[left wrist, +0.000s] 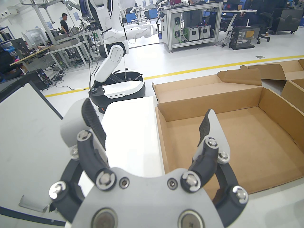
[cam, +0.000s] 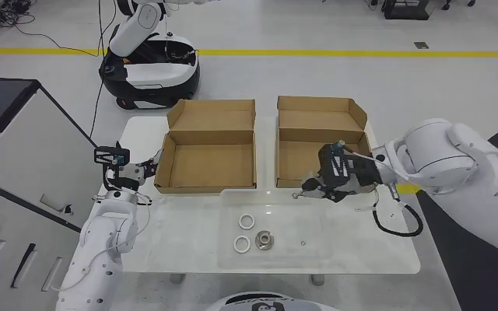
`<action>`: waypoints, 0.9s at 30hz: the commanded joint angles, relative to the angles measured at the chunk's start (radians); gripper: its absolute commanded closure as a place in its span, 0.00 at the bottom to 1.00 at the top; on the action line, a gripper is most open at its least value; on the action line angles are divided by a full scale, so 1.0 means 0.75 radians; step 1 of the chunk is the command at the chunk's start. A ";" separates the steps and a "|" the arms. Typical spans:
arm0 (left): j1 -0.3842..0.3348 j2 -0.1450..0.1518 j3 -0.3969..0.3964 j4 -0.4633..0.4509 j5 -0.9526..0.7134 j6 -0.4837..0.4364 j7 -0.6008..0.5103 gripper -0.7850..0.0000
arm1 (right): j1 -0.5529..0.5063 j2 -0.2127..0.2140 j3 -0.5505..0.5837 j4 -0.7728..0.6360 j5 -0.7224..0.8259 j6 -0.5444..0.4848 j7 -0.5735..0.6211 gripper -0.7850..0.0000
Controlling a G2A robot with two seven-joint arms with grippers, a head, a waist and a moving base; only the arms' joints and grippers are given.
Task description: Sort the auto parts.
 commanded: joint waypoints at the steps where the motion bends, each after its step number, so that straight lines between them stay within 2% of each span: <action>1: 0.000 0.000 0.000 0.000 0.000 0.000 0.000 0.00 | 0.001 0.004 0.018 0.021 0.042 -0.054 -0.038 1.00; 5: 0.000 0.000 0.000 0.000 0.000 0.000 0.000 0.00 | 0.002 0.010 0.024 0.032 0.098 -0.141 -0.130 1.00; 14: 0.000 0.000 0.000 0.000 0.000 0.000 0.000 0.00 | 0.011 -0.002 0.015 -0.002 0.254 -0.141 -0.156 1.00; 21: 0.000 0.000 0.000 0.000 0.000 0.000 0.000 0.00 | 0.020 -0.032 0.016 -0.003 0.368 -0.141 -0.220 1.00; 27: 0.000 0.000 0.000 0.000 0.000 0.000 0.000 0.00 | 0.045 -0.070 0.027 -0.019 0.533 -0.141 -0.201 1.00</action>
